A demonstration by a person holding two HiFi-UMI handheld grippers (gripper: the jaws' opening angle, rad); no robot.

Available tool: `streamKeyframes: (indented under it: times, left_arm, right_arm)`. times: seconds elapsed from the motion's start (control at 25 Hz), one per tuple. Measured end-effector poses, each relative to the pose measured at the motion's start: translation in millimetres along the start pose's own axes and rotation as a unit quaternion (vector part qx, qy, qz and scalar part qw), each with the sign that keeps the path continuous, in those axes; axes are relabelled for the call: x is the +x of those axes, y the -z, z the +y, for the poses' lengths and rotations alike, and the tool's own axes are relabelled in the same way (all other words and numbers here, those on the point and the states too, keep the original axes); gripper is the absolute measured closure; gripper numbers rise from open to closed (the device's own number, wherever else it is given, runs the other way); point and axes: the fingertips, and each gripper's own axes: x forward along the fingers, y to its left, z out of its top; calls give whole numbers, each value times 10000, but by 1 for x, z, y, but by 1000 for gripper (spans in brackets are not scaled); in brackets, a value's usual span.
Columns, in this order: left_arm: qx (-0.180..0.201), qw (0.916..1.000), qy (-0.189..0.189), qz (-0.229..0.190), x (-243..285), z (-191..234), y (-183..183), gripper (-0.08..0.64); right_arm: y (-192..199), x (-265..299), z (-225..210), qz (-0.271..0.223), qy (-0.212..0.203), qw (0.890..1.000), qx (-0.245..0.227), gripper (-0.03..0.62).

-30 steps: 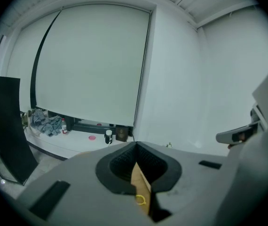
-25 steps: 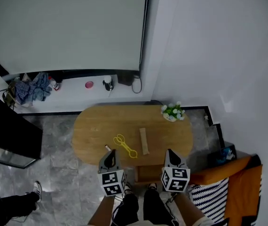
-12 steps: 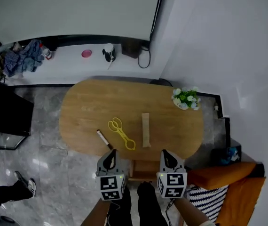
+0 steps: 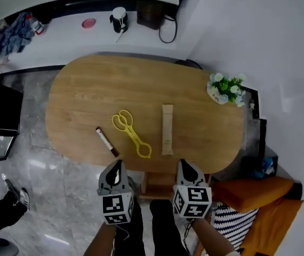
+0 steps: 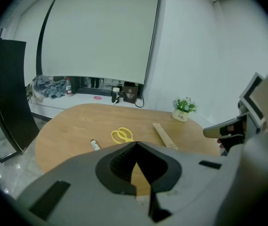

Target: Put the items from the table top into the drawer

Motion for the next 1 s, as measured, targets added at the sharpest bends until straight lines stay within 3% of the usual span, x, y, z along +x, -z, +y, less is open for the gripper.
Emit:
streamKeyframes:
  times: [0.24, 0.32, 0.44, 0.68, 1.0]
  left_arm:
    - [-98, 9999, -90, 52, 10, 13, 15, 557]
    - [-121, 9999, -105, 52, 14, 17, 16, 557]
    - [-139, 9998, -126, 66, 20, 23, 17, 557]
    - [-206, 9996, -167, 137, 33, 35, 21, 557]
    - [-331, 9989, -234, 222, 46, 48, 27, 557]
  right_arm:
    - [7, 22, -7, 105, 66, 9999, 45, 595]
    - [6, 32, -4, 167, -5, 9999, 41, 520]
    - [5, 51, -2, 259, -21, 9997, 11, 521]
    - [4, 95, 0, 503, -32, 9987, -104, 432]
    - [8, 139, 5, 824, -26, 9963, -260, 363]
